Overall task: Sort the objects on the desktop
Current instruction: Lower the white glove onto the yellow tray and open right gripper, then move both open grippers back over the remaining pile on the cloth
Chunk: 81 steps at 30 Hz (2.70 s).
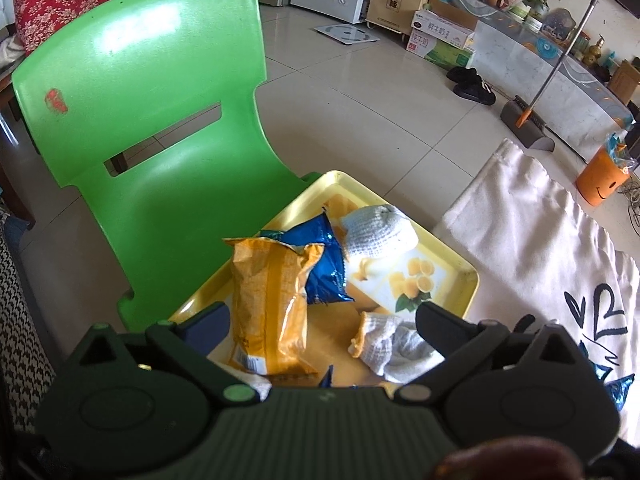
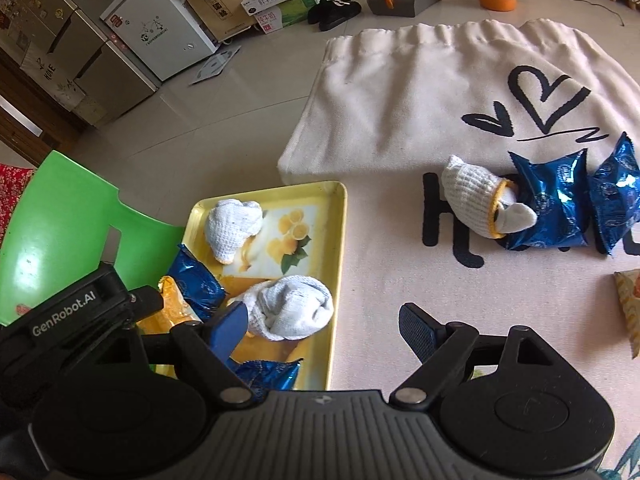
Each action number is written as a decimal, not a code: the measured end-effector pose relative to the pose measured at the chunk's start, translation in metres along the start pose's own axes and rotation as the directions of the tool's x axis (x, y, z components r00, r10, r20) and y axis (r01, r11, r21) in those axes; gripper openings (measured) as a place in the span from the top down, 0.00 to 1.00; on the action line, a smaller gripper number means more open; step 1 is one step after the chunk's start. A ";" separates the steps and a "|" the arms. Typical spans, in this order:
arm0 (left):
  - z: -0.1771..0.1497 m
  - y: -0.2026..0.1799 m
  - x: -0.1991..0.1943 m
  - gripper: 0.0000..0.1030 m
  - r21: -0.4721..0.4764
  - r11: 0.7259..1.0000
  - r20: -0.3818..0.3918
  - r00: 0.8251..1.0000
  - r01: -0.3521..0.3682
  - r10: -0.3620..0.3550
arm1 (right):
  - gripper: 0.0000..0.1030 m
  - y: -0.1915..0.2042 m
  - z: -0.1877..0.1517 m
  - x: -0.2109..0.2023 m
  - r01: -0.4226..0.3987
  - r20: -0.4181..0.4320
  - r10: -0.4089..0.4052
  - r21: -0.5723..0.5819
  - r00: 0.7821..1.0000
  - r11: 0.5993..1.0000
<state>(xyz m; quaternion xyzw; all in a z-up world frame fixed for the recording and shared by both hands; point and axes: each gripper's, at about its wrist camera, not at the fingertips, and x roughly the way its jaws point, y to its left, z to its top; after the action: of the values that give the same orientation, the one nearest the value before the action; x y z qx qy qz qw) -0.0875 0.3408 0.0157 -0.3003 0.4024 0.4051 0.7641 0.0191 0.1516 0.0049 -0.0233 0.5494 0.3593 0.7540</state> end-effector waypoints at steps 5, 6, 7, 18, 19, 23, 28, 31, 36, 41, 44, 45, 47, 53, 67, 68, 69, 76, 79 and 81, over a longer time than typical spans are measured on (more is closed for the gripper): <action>-0.012 -0.017 -0.004 0.01 0.043 0.995 -0.006 0.996 0.089 -0.089 | 0.19 -0.028 0.004 -0.016 0.039 0.014 -0.039 0.024 0.999 0.999; -0.016 -0.023 -0.004 0.01 0.062 0.992 -0.006 0.994 0.106 -0.105 | 0.19 -0.035 0.006 -0.020 0.046 0.019 -0.046 0.031 0.999 0.998; -0.020 -0.029 -0.005 0.01 0.084 0.989 -0.008 0.993 0.121 -0.121 | 0.19 -0.040 0.006 -0.023 0.051 0.023 -0.052 0.035 0.998 0.998; -0.081 -0.105 -0.012 0.01 0.343 0.910 -0.066 0.973 0.231 -0.222 | 0.19 -0.126 0.013 -0.067 0.152 0.065 -0.163 0.143 0.984 0.978; -0.086 -0.110 -0.011 0.01 0.354 0.904 -0.078 0.971 0.241 -0.228 | 0.19 -0.134 0.012 -0.070 0.161 0.066 -0.173 0.157 0.983 0.974; -0.108 -0.132 -0.010 0.01 0.408 0.872 -0.115 0.963 0.270 -0.244 | 0.19 -0.165 0.010 -0.081 0.204 0.060 -0.221 0.209 0.973 0.956; -0.130 -0.151 -0.008 0.01 0.434 0.847 -0.153 0.952 0.307 -0.267 | 0.19 -0.194 0.008 -0.090 0.239 0.043 -0.262 0.285 0.964 0.928; -0.141 -0.161 -0.007 0.01 0.466 0.823 -0.162 0.946 0.325 -0.282 | 0.19 -0.212 0.005 -0.095 0.238 0.039 -0.268 0.351 0.963 0.905; -0.152 -0.171 -0.001 0.01 0.518 0.787 -0.162 0.942 0.336 -0.295 | 0.18 -0.244 0.003 -0.098 0.250 0.015 -0.289 0.461 0.957 0.852; -0.153 -0.192 0.003 0.01 0.522 0.779 -0.146 0.936 0.347 -0.319 | 0.18 -0.276 -0.004 -0.097 0.235 -0.020 -0.276 0.585 0.961 0.776; -0.153 -0.214 0.007 0.01 0.532 0.775 -0.129 0.937 0.341 -0.324 | 0.18 -0.291 -0.010 -0.094 0.196 -0.042 -0.224 0.657 0.974 0.728; -0.153 -0.221 0.008 0.01 0.532 0.774 -0.124 0.936 0.344 -0.331 | 0.18 -0.295 -0.012 -0.095 0.183 -0.039 -0.213 0.676 0.976 0.714; -0.152 -0.234 0.008 0.01 0.536 0.768 -0.112 0.931 0.350 -0.347 | 0.18 -0.299 -0.012 -0.099 0.174 -0.021 -0.220 0.687 0.975 0.706; -0.158 -0.265 0.009 0.01 0.555 0.752 -0.046 0.916 0.356 -0.400 | 0.18 -0.316 -0.013 -0.105 0.172 0.006 -0.258 0.729 0.966 0.663; -0.186 -0.336 0.038 0.01 0.752 0.620 0.042 0.923 0.224 -0.383 | 0.18 -0.342 -0.016 -0.112 0.126 0.041 -0.260 0.794 0.965 0.595; -0.187 -0.340 0.041 0.01 0.760 0.611 0.039 0.923 0.221 -0.383 | 0.18 -0.343 -0.016 -0.112 0.122 0.042 -0.256 0.798 0.966 0.591; -0.189 -0.343 0.044 0.01 0.769 0.600 0.034 0.924 0.219 -0.382 | 0.18 -0.345 -0.016 -0.112 0.117 0.043 -0.251 0.801 0.967 0.587; -0.203 -0.359 0.061 0.02 0.817 0.558 0.053 0.943 0.148 -0.327 | 0.18 -0.346 -0.014 -0.113 0.101 0.058 -0.248 0.804 0.967 0.585; -0.210 -0.356 0.053 0.02 0.837 0.516 0.015 0.935 0.183 -0.356 | 0.18 -0.347 -0.014 -0.111 0.104 0.051 -0.246 0.809 0.968 0.578; -0.212 -0.351 0.050 0.02 0.831 0.500 -0.055 0.930 0.243 -0.362 | 0.18 -0.349 -0.015 -0.110 0.098 0.051 -0.240 0.814 0.970 0.572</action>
<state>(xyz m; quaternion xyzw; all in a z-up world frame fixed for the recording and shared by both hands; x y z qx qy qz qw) 0.1530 0.0208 -0.0861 0.0534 0.4361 0.0466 0.8971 0.1898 -0.1701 -0.0335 0.2961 0.5866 -0.0016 0.7538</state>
